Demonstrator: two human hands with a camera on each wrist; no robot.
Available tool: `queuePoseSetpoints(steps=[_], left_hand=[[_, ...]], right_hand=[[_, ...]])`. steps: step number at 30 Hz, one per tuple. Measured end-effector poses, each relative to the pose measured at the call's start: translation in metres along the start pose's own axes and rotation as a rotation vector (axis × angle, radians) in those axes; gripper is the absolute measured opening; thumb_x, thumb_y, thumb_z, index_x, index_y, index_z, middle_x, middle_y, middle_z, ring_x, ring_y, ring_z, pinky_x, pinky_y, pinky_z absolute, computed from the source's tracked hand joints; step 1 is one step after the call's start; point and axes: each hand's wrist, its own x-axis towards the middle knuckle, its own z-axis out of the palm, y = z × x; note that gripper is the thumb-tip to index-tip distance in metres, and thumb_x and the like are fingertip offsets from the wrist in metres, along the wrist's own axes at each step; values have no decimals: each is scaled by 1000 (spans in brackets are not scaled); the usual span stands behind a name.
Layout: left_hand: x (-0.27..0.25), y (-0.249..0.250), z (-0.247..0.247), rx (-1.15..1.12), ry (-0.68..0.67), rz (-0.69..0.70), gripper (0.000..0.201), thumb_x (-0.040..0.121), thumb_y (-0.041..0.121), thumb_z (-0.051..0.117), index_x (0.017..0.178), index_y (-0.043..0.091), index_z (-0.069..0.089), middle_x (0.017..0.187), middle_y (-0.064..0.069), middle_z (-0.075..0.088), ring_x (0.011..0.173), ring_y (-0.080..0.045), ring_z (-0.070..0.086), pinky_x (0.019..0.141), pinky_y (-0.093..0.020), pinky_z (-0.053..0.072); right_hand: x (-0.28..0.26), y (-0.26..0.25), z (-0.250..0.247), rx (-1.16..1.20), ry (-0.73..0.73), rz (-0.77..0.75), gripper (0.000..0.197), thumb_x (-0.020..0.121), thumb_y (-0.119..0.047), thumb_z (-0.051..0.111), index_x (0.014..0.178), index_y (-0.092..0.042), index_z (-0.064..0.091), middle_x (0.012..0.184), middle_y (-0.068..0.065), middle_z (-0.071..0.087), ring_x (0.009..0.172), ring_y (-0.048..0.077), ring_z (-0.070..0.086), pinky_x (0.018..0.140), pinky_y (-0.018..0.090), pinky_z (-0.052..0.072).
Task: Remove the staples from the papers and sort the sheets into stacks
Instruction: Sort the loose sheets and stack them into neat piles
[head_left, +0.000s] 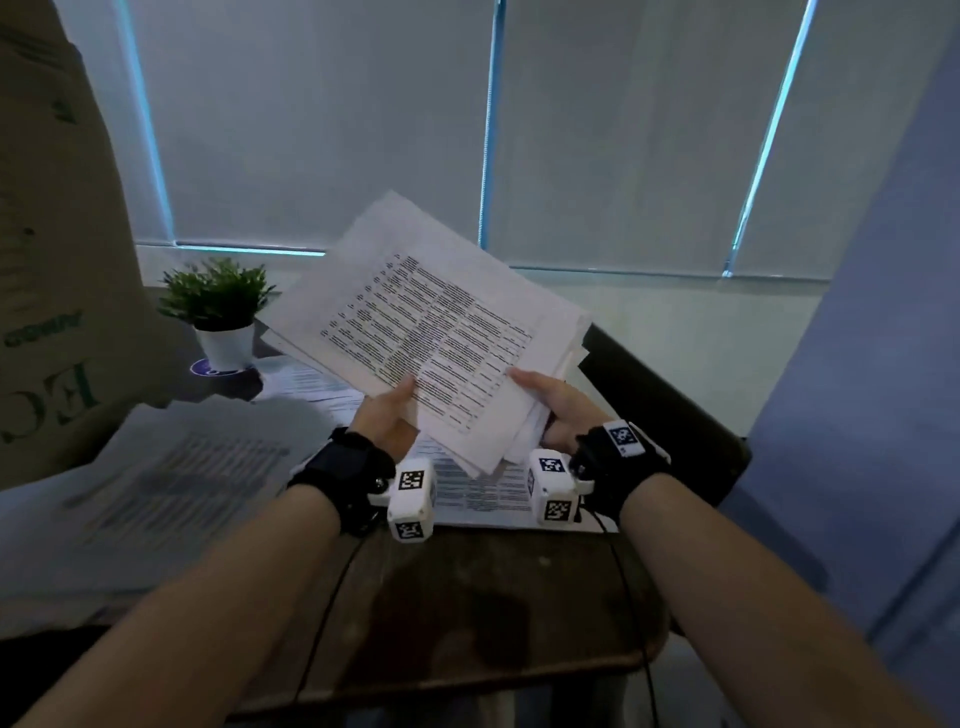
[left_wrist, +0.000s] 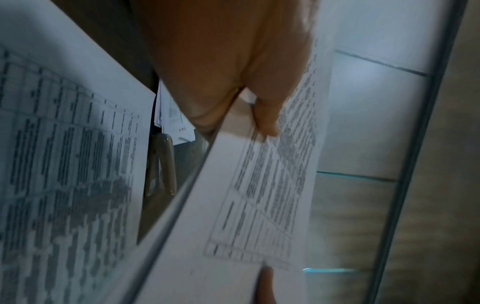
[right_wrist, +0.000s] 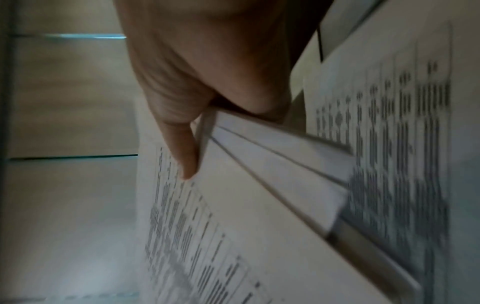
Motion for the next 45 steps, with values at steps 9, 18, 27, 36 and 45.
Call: queuePoseSetpoints(steps=[9, 18, 27, 36, 45], left_hand=[[28, 34, -36, 375, 75, 218, 43, 85, -2, 61, 127, 2, 51, 117, -13, 62, 98, -23, 63, 76, -30, 56], [27, 21, -53, 616, 81, 276, 41, 78, -4, 66, 117, 7, 57, 110, -16, 65, 91, -30, 65, 84, -47, 52], [16, 8, -19, 639, 324, 567, 14, 89, 2, 47, 100, 8, 52, 77, 1, 55, 69, -13, 51, 54, -19, 41], [16, -2, -19, 687, 316, 590, 29, 86, 4, 54, 116, 4, 55, 92, -2, 59, 82, -17, 55, 67, -26, 47], [28, 34, -19, 651, 213, 535, 29, 76, 28, 46, 104, 22, 45, 91, -2, 50, 87, -21, 49, 70, -32, 41]], right_hand=[[-13, -34, -74, -63, 125, -455, 30, 73, 3, 77, 102, 3, 69, 104, 17, 73, 94, 32, 71, 73, 36, 58], [-17, -18, -86, -196, 0, -309, 36, 75, -8, 78, 110, -5, 69, 100, 10, 75, 89, 28, 73, 70, 35, 58], [-15, -2, -80, -244, 150, -406, 40, 78, -18, 80, 115, -6, 69, 102, 6, 75, 96, 24, 71, 83, 37, 58], [-19, 3, -84, -157, 156, -394, 70, 47, -44, 92, 103, -8, 73, 102, 10, 75, 102, 31, 69, 89, 45, 54], [-6, -18, -87, -211, 212, -433, 62, 67, -50, 86, 115, -15, 70, 113, 7, 72, 110, 30, 65, 94, 48, 52]])
